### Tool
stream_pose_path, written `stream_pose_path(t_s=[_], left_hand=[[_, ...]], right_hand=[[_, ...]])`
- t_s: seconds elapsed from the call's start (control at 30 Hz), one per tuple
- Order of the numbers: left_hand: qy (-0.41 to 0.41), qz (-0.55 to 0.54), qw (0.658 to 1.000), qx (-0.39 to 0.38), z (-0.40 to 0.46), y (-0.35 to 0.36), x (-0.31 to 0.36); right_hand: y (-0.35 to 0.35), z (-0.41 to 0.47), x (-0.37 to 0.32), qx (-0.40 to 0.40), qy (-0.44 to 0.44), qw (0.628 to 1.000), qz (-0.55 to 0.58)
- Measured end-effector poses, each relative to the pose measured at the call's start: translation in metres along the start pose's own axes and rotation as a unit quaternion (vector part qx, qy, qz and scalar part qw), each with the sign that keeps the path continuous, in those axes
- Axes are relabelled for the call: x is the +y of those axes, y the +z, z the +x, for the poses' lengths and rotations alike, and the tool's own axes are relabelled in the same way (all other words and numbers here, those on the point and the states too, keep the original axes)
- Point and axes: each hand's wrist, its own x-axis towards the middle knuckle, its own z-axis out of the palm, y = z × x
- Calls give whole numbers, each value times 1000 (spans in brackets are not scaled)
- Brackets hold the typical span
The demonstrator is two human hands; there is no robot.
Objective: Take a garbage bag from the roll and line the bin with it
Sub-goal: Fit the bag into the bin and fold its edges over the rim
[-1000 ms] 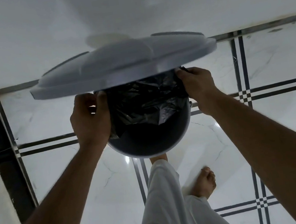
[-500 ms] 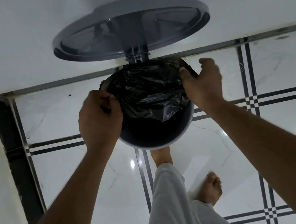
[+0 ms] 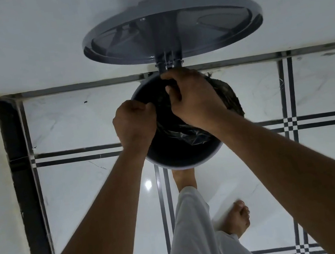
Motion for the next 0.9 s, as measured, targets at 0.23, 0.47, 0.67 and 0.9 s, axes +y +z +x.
stream_pose_path(t_s=[0.23, 0.47, 0.67, 0.9], left_hand=[[-144, -367, 900, -186, -19, -29, -7], [-110, -425, 849, -295, -22, -44, -10], [46, -122, 981, -146, -10, -45, -17], [-116, -284, 947, -89, 21, -59, -28]], right_hand=[[-17, 15, 3, -156, -11, 983, -96], [-36, 14, 5, -212, 136, 958, 140], [-48, 4, 16, -172, 111, 967, 151], [-54, 5, 51, 26, 278, 912, 300]])
